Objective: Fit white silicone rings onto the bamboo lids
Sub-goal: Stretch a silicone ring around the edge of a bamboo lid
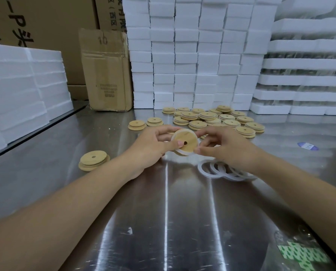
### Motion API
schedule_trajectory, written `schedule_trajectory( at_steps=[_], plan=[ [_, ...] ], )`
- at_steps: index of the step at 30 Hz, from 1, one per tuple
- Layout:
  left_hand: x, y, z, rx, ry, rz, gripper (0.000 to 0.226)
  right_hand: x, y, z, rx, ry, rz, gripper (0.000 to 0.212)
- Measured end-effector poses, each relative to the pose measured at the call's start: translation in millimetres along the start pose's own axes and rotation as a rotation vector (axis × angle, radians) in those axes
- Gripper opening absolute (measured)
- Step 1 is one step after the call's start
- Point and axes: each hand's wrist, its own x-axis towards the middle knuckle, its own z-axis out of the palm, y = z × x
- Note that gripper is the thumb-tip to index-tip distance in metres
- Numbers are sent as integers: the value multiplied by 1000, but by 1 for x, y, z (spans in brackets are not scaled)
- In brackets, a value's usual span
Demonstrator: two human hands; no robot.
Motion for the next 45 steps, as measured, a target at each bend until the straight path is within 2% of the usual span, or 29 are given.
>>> schedule_trajectory(
  at_steps=[3,5,7,10,13,20,23,28,33,36,41,45],
  plan=[
    [-2,1,2,36,0,60,29,-1,-4,2,-17,-9,-7,8],
    [-3,1,5,51,-18,80,31,-2,-5,6,-61,-10,-41,25],
    [-3,1,7,46,-6,68,31,-4,-9,7,-63,9,-65,31],
    [-1,1,8,-17,54,23,23,-2,-14,5,27,81,-66,28],
    [0,1,9,23,55,22,26,0,-15,3,94,118,-73,26],
    [-3,2,11,99,-26,76,27,-4,-18,4,56,18,-9,23],
    [-4,6,10,57,-91,41,25,-5,-22,7,154,58,1,26],
    [-6,14,2,-80,-199,-22,23,-3,-29,12,404,184,141,25],
    [-7,12,5,-14,-64,-1,34,-6,-33,14,379,201,146,27],
    [-9,11,9,8,-64,10,37,-7,-36,8,344,205,124,30],
    [-10,10,13,30,-33,25,27,-7,-33,6,306,184,94,32],
    [-8,9,13,-26,0,14,23,-6,-33,7,342,190,136,33]
  ],
)
